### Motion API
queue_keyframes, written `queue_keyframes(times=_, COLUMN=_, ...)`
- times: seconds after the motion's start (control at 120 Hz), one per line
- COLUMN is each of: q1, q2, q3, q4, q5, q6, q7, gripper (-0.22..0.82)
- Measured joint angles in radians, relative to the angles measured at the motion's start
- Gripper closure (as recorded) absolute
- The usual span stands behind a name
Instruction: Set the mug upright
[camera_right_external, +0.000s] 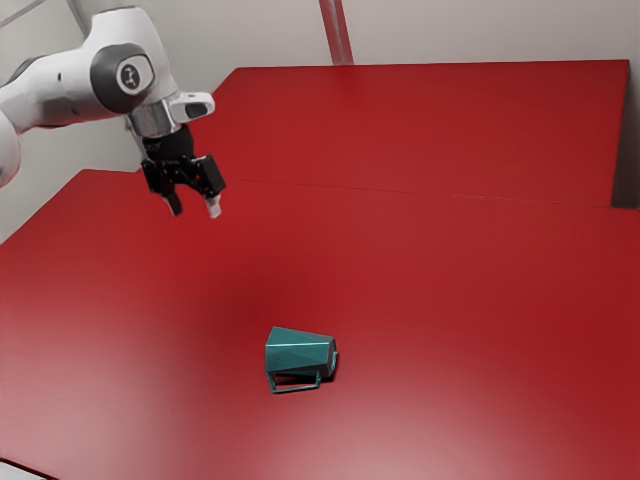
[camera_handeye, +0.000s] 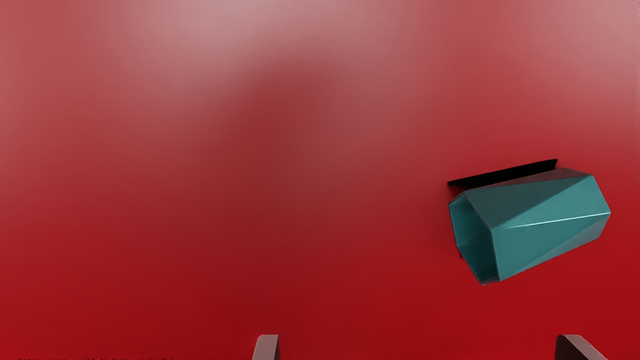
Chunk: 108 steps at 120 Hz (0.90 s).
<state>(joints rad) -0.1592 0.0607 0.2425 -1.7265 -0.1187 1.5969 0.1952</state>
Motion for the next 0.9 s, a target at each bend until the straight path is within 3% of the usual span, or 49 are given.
queue_keyframes(times=0.208, q1=0.044, q2=-0.251, q3=0.001, q4=-0.408, q5=-0.100, q6=0.146, q7=0.002, gripper=0.00)
queue_keyframes(times=0.308, q1=0.054, q2=-0.309, q3=0.023, q4=-0.532, q5=-0.167, q6=0.206, q7=0.011, gripper=0.00)
queue_keyframes(times=0.592, q1=0.050, q2=-0.303, q3=0.062, q4=-0.744, q5=-0.399, q6=0.336, q7=0.101, gripper=0.00)
queue_keyframes(times=0.9, q1=-0.002, q2=-0.192, q3=0.062, q4=-0.770, q5=-0.577, q6=0.469, q7=0.224, gripper=0.00)
